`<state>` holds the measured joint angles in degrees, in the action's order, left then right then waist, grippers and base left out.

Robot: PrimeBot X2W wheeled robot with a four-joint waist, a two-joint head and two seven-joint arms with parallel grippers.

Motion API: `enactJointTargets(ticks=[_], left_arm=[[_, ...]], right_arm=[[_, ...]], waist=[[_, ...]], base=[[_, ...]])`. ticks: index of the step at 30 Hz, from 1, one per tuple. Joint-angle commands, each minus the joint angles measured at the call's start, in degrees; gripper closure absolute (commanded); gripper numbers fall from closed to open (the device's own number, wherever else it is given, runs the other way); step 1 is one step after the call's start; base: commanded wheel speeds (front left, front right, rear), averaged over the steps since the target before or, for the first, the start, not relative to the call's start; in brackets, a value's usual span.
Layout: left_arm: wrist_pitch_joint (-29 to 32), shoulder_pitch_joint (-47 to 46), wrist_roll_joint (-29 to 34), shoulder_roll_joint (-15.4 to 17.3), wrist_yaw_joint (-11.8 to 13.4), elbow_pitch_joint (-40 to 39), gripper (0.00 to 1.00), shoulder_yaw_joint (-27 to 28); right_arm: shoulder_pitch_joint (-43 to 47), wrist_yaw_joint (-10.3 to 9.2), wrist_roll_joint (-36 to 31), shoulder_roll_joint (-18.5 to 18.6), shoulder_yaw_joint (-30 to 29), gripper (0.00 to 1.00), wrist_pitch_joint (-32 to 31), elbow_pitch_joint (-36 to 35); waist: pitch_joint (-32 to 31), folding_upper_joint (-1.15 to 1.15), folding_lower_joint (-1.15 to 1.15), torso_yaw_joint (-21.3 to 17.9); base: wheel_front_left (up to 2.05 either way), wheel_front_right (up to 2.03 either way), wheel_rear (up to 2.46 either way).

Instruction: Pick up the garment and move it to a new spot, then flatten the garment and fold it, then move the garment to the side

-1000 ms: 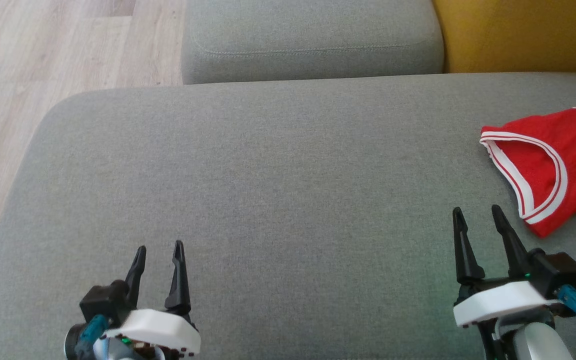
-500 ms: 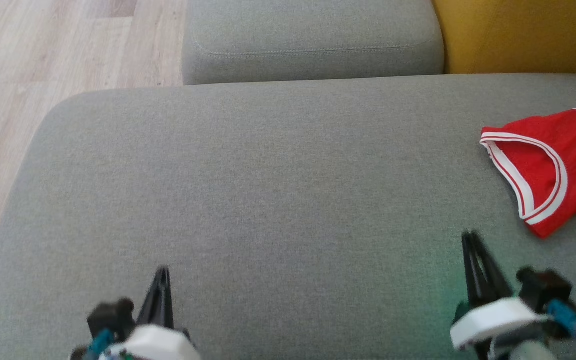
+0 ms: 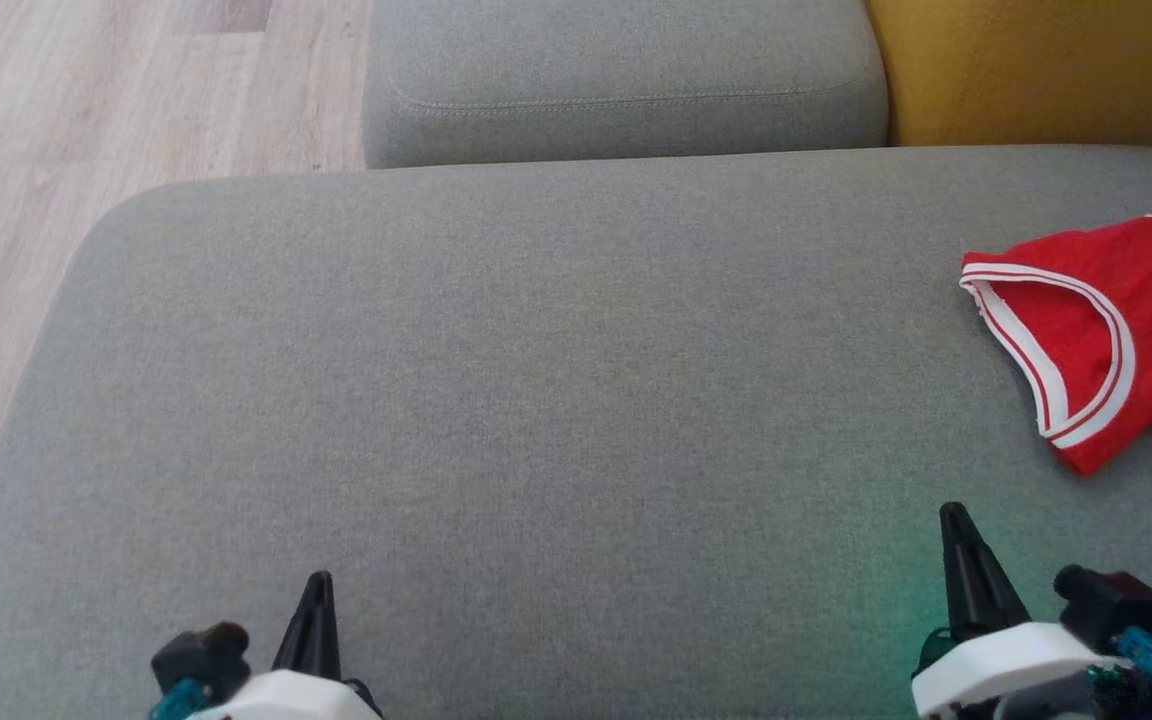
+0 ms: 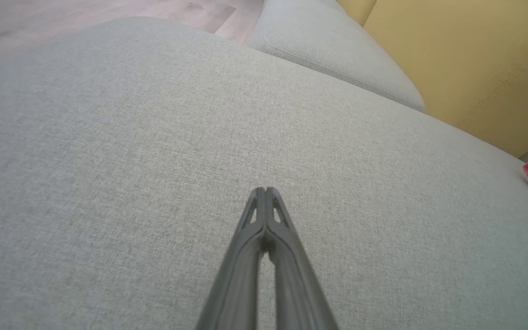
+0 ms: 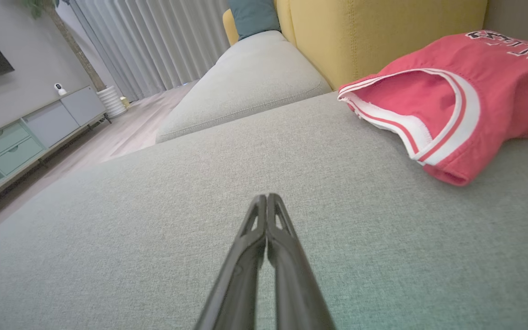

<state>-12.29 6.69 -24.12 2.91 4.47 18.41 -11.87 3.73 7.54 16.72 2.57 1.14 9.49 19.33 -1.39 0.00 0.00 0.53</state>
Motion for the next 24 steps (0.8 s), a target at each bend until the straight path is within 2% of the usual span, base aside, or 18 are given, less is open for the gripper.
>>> enactJointTargets(ticks=[1,24], left_arm=[[0.22,-2.71,-1.73,0.26,-0.43,-2.05,1.0,1.27],[3.68,-4.82,-15.96,0.57,-2.84,-2.51,1.0,4.33]], right_arm=[[-3.01,-0.01,2.0,0.11,-0.45,1.0,-0.38,-1.98],[-4.44,-0.02,17.35,0.21,-1.88,1.0,-3.57,-2.67]], waist=[[0.02,0.0,0.0,-0.01],[0.35,0.0,0.0,-0.12]], base=[[0.0,0.0,0.0],[0.0,0.0,0.0]])
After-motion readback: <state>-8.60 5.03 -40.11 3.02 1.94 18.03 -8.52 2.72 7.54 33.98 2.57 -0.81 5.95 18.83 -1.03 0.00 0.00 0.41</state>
